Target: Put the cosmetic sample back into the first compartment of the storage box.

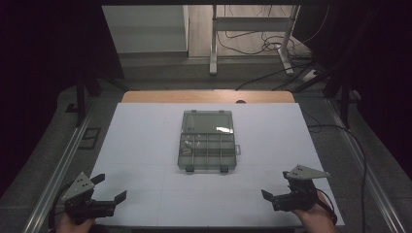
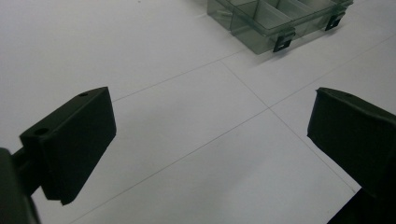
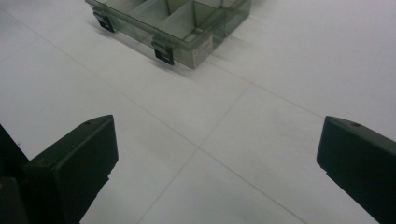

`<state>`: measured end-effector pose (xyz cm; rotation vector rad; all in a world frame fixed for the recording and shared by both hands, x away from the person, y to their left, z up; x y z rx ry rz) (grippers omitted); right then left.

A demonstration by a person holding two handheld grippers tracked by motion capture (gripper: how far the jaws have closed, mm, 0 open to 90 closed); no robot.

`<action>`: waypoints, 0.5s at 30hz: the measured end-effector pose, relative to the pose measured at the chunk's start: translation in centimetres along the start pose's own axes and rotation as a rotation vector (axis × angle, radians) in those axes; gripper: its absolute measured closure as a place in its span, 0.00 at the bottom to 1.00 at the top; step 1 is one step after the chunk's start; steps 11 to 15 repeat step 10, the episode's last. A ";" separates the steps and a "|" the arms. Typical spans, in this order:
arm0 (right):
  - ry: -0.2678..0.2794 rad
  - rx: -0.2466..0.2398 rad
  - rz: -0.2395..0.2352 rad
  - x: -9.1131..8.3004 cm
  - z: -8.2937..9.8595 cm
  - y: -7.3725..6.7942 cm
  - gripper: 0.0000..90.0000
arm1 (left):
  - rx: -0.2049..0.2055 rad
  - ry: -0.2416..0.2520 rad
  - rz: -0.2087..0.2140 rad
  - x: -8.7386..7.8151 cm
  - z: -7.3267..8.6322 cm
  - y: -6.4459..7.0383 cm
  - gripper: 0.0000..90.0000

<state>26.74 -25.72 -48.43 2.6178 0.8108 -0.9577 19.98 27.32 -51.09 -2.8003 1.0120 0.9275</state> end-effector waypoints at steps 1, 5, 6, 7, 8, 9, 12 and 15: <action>0.002 0.005 0.007 -0.1 0.3 0.1 0.00 | 0.000 0.000 0.000 0.0 0.0 0.0 0.02; 0.009 0.025 0.026 -0.4 1.3 0.6 0.00 | -0.003 0.002 0.002 0.0 0.0 0.0 0.02; 0.009 0.025 0.026 -0.4 1.3 0.6 0.00 | -0.003 0.002 0.002 0.0 0.0 0.0 0.02; 0.003 0.044 0.031 -0.4 1.7 0.8 0.00 | -0.001 0.003 0.002 0.0 0.0 0.0 0.02; 0.003 0.044 0.031 -0.4 1.7 0.8 0.00 | -0.001 0.003 0.002 0.0 0.0 0.0 0.02; 0.020 0.062 0.033 -0.5 1.7 1.0 0.00 | 0.002 0.003 0.001 0.0 0.0 0.0 0.02; 0.020 0.062 0.033 -0.5 1.7 1.0 0.00 | 0.003 0.001 0.002 0.0 0.0 0.1 0.02; 0.020 0.062 0.033 -0.5 1.7 1.0 0.00 | 0.003 0.001 0.002 0.0 0.0 0.1 0.02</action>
Point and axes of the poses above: each handheld gripper's, and its own axes: x roughly forward along the jaws, z roughly out of its underside, y roughly to its right, the point moved 4 cm from there along x, roughly forward along the jaws, and after that the axes turned 8 degrees about z, right-handed, at the moved point
